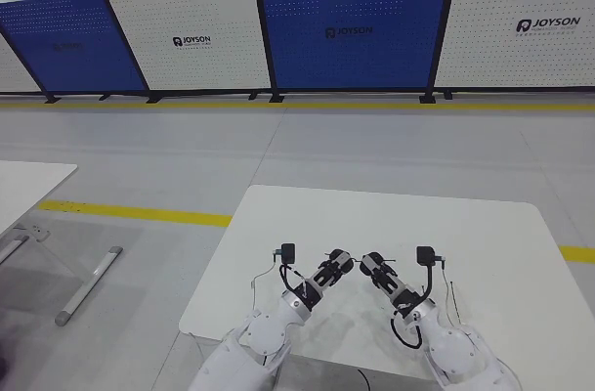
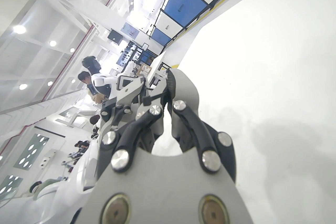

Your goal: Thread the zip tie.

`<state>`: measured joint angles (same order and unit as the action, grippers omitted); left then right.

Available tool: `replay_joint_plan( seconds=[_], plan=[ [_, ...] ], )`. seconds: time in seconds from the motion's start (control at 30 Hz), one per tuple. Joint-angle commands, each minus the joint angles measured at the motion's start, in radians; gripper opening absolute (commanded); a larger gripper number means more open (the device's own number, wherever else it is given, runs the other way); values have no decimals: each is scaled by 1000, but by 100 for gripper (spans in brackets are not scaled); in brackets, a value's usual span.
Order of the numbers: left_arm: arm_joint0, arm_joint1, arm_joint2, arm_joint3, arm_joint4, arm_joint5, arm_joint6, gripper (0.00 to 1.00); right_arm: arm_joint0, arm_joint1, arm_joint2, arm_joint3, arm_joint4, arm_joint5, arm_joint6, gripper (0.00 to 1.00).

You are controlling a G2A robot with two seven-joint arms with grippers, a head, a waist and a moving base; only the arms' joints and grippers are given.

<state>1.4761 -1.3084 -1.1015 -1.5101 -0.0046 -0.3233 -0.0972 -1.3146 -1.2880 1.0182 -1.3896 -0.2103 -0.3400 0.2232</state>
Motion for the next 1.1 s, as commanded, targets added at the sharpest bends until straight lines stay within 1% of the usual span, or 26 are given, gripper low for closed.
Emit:
replay_joint_plan(
  seconds=[0.0, 0.23, 0.3, 0.4, 0.47, 0.5, 0.6, 0.67, 0.7, 0.8, 1.07],
  plan=[
    [-1, 0, 2, 1, 4, 2, 2, 11, 1, 0, 1, 1, 1, 0, 0, 0],
    [-2, 1, 5, 2, 7, 4, 7, 13, 2, -1, 3, 9, -4, 0, -10, 0],
    [-3, 1, 6, 2, 10, 4, 9, 15, 2, -1, 3, 10, -5, 0, -13, 0],
    [-3, 3, 10, 1, 43, 13, 12, 20, 2, -1, 4, 11, -7, 0, -16, 0],
    [-1, 4, 15, -1, 75, 23, 27, 29, 2, -2, 4, 11, -8, 0, -17, 0],
    [0, 3, 20, -2, 87, 27, 33, 30, 2, -2, 4, 11, -8, 0, -17, 0],
    [-1, 3, 28, -1, 97, 33, 39, 30, 1, -2, 5, 10, -10, 0, -18, 0],
    [-2, 3, 31, 0, 103, 37, 41, 29, 0, -2, 6, 8, -11, 0, -19, 0],
    [-3, 3, 32, 1, 108, 39, 44, 27, -1, -2, 6, 7, -12, 0, -20, 0],
    [-3, 3, 36, 2, 116, 40, 47, 26, -4, -2, 7, 5, -14, 0, -21, 0],
    [-2, 4, 39, 3, 111, 41, 47, 22, -9, -2, 5, -1, -20, 0, -25, 0]
  ],
)
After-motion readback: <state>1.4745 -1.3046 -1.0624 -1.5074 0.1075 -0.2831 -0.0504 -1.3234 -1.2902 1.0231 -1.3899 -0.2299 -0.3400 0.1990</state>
